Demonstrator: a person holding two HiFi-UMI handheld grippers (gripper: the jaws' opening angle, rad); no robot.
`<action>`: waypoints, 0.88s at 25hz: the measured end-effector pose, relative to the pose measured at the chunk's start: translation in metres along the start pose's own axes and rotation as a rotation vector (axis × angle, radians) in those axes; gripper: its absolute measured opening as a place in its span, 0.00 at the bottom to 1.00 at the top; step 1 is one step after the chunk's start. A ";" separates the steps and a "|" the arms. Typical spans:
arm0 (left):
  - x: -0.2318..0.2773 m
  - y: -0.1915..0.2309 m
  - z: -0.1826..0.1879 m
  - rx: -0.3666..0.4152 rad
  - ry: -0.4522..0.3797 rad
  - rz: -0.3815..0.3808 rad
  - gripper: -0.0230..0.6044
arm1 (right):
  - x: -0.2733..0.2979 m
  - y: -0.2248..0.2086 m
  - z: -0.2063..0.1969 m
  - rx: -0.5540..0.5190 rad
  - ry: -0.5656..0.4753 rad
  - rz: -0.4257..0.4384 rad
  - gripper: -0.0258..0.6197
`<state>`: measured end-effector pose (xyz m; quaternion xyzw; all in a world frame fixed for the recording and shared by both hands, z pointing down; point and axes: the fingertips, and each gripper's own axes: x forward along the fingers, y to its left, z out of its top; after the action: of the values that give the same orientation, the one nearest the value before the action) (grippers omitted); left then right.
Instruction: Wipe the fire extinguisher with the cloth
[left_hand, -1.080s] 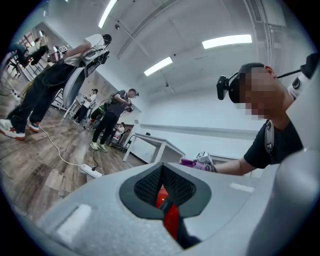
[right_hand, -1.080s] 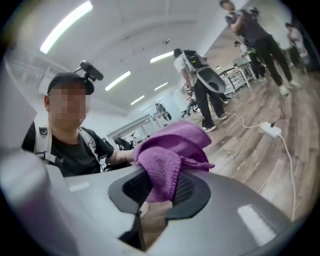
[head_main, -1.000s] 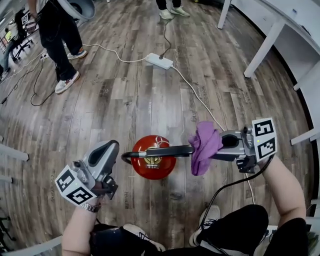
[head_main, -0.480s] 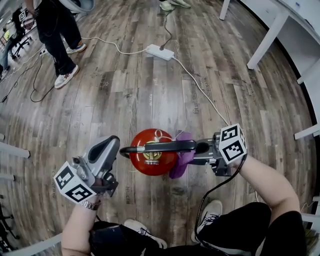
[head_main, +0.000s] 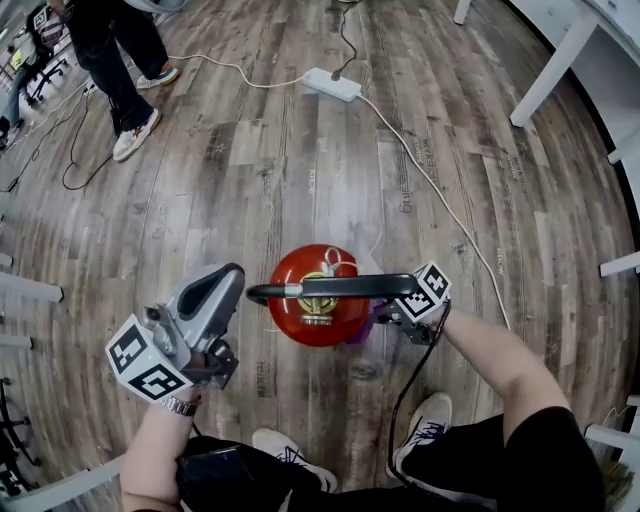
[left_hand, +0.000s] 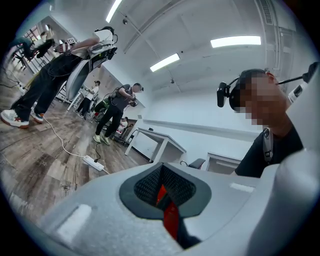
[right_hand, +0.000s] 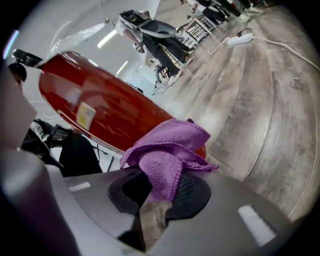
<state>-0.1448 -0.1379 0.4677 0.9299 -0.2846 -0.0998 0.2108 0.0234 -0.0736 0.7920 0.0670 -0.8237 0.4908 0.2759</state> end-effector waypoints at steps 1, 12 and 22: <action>0.000 -0.001 -0.001 0.008 0.007 -0.003 0.03 | 0.003 -0.005 -0.003 0.009 0.009 -0.015 0.16; -0.001 0.008 -0.008 0.000 0.017 0.004 0.03 | 0.004 0.000 -0.010 0.023 -0.008 -0.039 0.16; -0.030 -0.008 0.005 -0.129 0.009 0.152 0.03 | -0.039 0.069 0.024 0.039 -0.136 0.003 0.16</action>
<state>-0.1668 -0.1165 0.4616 0.8905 -0.3464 -0.0972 0.2785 0.0209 -0.0655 0.7097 0.1046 -0.8309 0.5015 0.2171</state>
